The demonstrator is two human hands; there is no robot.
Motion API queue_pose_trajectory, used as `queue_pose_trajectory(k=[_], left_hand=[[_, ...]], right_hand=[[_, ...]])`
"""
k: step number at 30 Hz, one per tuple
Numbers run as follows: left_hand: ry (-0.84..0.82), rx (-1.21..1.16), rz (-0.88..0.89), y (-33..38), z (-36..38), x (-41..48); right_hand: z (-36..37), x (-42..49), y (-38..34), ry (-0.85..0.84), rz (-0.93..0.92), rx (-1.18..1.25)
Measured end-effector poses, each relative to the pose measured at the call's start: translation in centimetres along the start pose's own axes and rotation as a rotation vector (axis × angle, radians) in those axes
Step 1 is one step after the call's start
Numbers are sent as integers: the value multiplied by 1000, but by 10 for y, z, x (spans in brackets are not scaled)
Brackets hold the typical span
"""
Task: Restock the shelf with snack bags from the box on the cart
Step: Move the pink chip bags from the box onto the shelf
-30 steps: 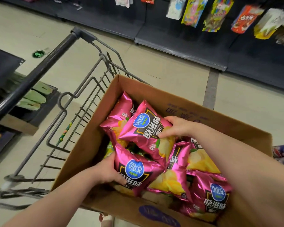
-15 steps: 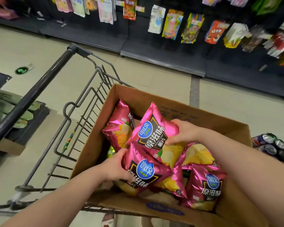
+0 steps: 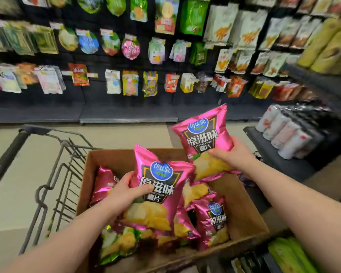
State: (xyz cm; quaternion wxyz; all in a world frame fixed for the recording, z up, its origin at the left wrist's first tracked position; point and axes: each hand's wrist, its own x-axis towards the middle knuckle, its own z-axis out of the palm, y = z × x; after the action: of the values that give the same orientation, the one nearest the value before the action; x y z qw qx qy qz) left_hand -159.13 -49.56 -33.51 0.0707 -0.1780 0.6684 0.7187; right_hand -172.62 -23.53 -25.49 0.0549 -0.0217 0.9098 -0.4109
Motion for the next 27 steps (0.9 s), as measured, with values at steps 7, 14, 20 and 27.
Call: queue_pose_trajectory(k=[7,14,20,27], left_hand=[[-175,-78,82,31,45,12],[-423,-110,157,63,140,-3],[-651,-57,246,88,220,-23],[-746,-63,248,105,329,-56]], right_hand=[[-69,-65,11,330,112,73],[-156,-134,28,600,186,99],[-227,-187,51,777,243,95],[-309,-231,109,937,277,228]])
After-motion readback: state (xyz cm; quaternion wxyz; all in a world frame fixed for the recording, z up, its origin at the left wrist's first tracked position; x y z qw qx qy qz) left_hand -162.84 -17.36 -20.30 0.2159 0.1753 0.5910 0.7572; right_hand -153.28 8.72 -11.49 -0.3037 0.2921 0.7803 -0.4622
